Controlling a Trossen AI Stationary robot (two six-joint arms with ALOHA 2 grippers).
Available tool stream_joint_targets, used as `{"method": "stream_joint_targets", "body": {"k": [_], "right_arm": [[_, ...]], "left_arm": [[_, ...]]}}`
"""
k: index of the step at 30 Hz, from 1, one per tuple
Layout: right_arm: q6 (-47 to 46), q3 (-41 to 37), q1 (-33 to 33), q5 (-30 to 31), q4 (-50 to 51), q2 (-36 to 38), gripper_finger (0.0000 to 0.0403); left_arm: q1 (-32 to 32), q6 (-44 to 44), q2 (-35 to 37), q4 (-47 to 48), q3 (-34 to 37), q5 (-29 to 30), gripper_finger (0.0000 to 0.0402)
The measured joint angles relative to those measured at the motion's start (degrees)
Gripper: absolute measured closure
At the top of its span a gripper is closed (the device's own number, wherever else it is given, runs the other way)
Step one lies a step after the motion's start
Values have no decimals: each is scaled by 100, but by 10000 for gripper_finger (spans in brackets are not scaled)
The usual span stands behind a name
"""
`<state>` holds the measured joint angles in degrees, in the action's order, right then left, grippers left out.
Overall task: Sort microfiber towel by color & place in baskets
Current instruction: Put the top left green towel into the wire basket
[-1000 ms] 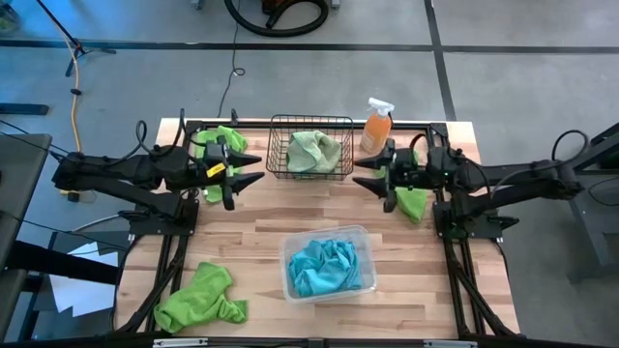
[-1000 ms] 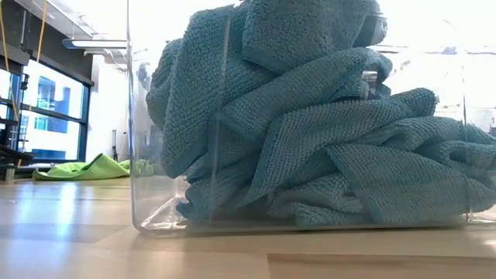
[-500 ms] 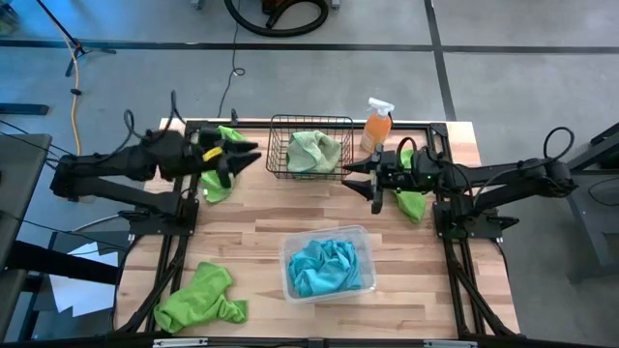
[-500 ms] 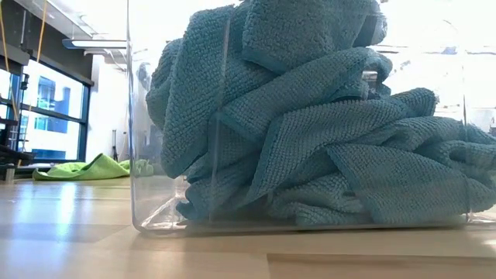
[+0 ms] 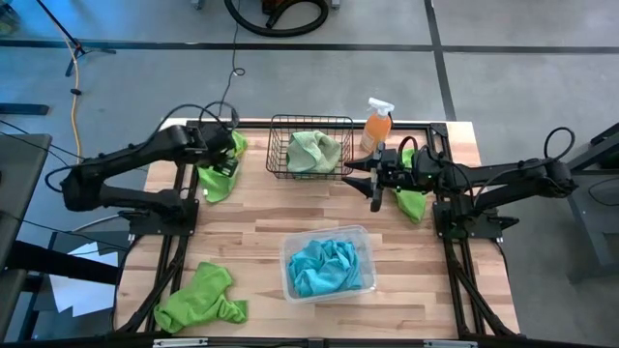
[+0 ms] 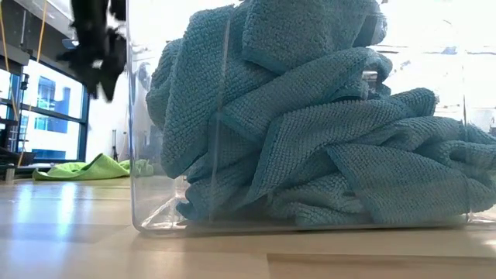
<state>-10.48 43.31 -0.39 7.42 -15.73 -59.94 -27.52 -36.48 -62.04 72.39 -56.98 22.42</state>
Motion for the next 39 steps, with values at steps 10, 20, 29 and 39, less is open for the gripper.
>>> {"method": "stream_joint_targets", "body": {"k": [10,20,29,39], "right_arm": [[0,0,-1,-2,4,0,194],[-405,0,0,114,44,0,194],[-511,0,1,146,59,0,194],[-514,0,-1,146,59,0,194]], "left_arm": [[-735,-582,166,-1969,1673,-424,213],[-1913,-33,-1201,-3176,1708,-549,213],[-2357,162,-2011,-3679,1708,-995,213],[-2268,222,-2210,-3583,1706,-1035,213]]}}
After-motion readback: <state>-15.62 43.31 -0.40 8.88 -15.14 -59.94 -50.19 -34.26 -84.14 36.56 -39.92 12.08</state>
